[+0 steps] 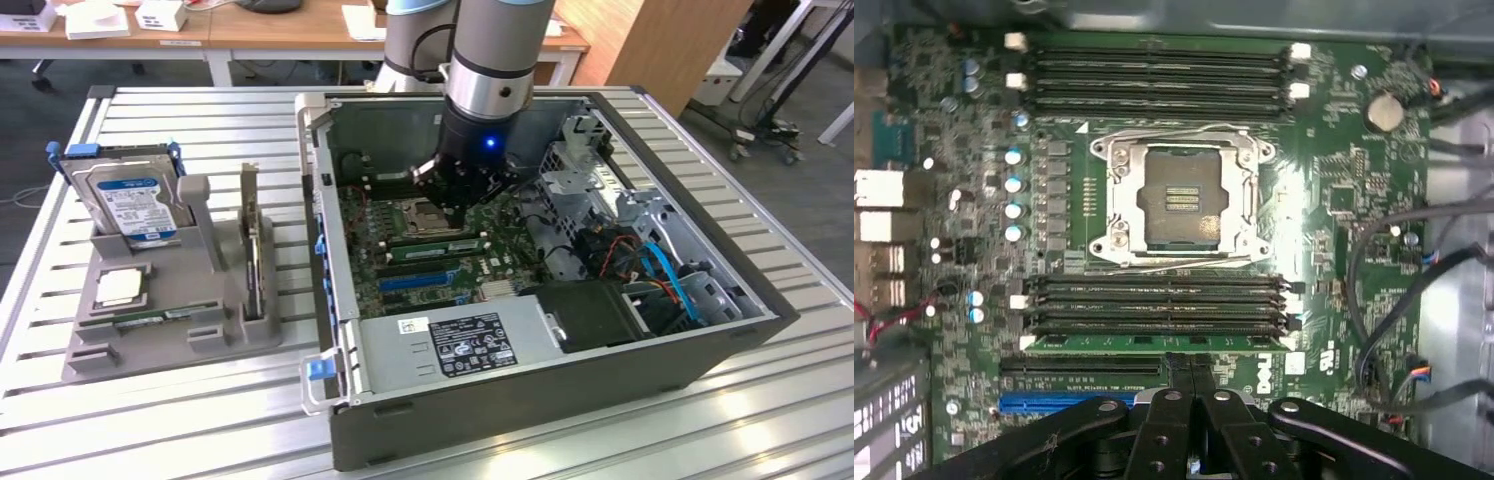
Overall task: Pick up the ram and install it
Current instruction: 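Press down the ram until it locks into place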
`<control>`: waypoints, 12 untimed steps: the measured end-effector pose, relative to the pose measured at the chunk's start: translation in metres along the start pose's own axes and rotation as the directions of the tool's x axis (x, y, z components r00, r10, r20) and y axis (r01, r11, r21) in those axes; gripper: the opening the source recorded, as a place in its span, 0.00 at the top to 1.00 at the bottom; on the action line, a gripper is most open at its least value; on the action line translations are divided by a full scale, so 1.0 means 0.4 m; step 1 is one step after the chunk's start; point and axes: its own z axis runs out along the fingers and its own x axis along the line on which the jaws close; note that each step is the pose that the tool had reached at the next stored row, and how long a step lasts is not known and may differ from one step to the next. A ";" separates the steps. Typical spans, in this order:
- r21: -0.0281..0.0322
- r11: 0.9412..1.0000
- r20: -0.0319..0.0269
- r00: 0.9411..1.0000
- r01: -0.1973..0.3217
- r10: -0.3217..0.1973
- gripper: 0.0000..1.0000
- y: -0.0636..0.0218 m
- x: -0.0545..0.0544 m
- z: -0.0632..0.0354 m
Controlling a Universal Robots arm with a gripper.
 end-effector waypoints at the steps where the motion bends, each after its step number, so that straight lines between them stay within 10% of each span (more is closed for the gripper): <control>1: 0.000 1.000 0.000 1.000 -0.001 0.001 0.90 0.000 0.000 0.000; 6: 0.000 1.000 -0.001 1.000 -0.002 0.002 0.90 0.000 0.000 0.000; 10: 0.001 1.000 -0.026 1.000 -0.002 0.002 0.90 0.000 0.000 0.000; 12: 0.001 1.000 -0.030 1.000 -0.001 0.001 0.90 0.000 0.000 0.000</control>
